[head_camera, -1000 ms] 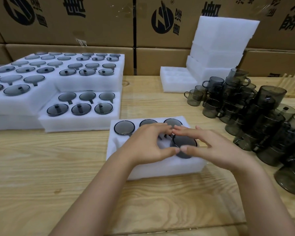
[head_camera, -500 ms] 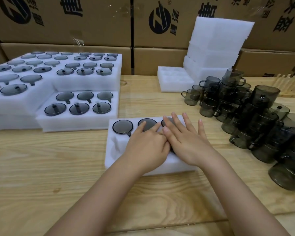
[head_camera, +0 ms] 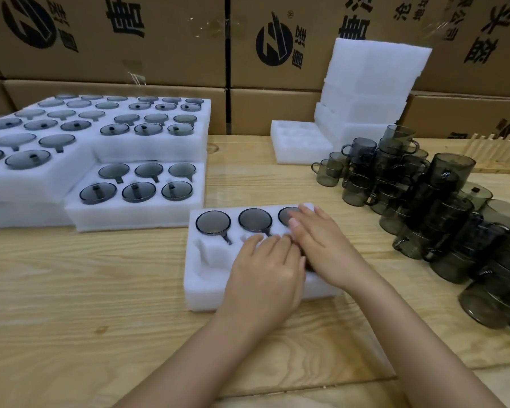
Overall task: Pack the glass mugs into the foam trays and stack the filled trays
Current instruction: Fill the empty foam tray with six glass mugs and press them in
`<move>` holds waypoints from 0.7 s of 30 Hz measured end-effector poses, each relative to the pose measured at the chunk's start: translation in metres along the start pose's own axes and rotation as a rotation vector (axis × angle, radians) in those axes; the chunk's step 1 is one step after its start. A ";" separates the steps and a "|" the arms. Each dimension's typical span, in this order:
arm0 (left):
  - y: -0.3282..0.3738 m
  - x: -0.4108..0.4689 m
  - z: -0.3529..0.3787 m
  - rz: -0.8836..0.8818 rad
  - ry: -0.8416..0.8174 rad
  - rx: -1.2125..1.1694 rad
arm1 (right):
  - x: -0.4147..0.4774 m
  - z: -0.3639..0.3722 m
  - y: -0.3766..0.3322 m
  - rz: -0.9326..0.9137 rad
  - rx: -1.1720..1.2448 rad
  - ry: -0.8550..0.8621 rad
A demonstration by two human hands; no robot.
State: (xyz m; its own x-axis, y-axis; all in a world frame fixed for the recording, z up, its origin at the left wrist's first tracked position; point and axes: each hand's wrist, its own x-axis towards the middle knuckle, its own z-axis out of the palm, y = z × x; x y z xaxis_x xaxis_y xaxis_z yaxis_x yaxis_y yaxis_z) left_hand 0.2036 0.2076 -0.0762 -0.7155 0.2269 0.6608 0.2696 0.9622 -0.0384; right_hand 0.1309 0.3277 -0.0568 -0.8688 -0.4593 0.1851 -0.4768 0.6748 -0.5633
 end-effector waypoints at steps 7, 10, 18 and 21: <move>-0.009 -0.003 0.010 0.096 0.103 0.105 | -0.006 -0.081 0.050 0.319 -0.589 0.623; -0.014 0.000 0.015 0.118 0.115 0.124 | -0.006 -0.108 0.072 0.771 -0.857 0.344; -0.015 0.004 0.020 0.113 0.090 0.097 | -0.006 -0.114 0.090 0.842 -0.969 0.242; -0.014 0.003 0.019 0.105 0.121 0.047 | -0.008 -0.116 0.083 0.765 -0.898 0.332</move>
State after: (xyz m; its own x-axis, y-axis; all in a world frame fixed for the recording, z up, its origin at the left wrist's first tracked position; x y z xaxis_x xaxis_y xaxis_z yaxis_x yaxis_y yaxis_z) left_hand 0.1851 0.1974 -0.0881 -0.6014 0.3097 0.7364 0.3065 0.9407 -0.1453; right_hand 0.0831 0.4541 -0.0120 -0.8947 0.3111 0.3205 0.3626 0.9249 0.1146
